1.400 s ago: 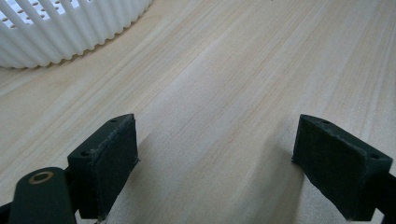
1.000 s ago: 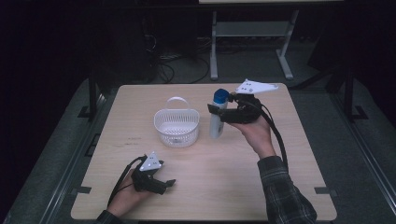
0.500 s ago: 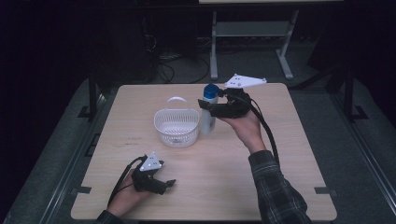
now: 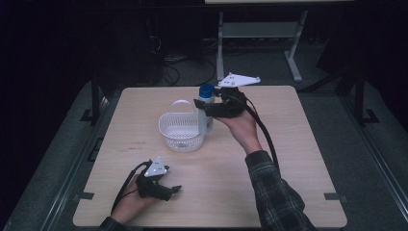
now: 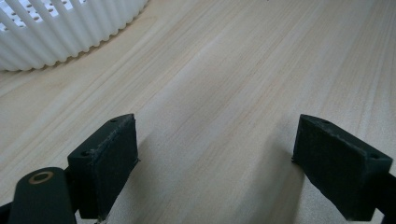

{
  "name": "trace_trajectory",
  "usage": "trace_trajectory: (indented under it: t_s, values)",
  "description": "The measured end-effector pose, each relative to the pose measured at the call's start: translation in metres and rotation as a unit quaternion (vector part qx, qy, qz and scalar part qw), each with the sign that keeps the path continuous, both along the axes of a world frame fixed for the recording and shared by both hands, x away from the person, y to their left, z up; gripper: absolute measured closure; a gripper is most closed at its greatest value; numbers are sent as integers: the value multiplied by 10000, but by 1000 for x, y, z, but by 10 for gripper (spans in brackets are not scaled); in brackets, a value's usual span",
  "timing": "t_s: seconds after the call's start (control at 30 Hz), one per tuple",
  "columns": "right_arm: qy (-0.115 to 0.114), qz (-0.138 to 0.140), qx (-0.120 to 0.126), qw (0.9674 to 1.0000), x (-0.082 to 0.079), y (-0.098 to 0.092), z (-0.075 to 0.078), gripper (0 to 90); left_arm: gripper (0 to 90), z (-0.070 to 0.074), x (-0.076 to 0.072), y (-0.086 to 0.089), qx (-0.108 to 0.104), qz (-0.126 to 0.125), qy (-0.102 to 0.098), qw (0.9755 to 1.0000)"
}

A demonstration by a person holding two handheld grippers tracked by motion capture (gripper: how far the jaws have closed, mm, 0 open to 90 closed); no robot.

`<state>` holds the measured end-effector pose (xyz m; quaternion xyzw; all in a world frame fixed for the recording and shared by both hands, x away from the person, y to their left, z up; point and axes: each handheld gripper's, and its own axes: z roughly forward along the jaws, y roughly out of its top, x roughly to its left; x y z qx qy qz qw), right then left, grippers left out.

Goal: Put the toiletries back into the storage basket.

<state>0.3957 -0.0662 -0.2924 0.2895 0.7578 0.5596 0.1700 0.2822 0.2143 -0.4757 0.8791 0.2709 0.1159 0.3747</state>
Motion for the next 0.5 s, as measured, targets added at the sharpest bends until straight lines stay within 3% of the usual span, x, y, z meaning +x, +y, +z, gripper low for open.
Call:
trace_trajectory:
  t_s: [0.5]
  values:
    - [-123,41,-89,9999,7,28,-3,343,129,0,0,-1,8,-22,-8,10000]
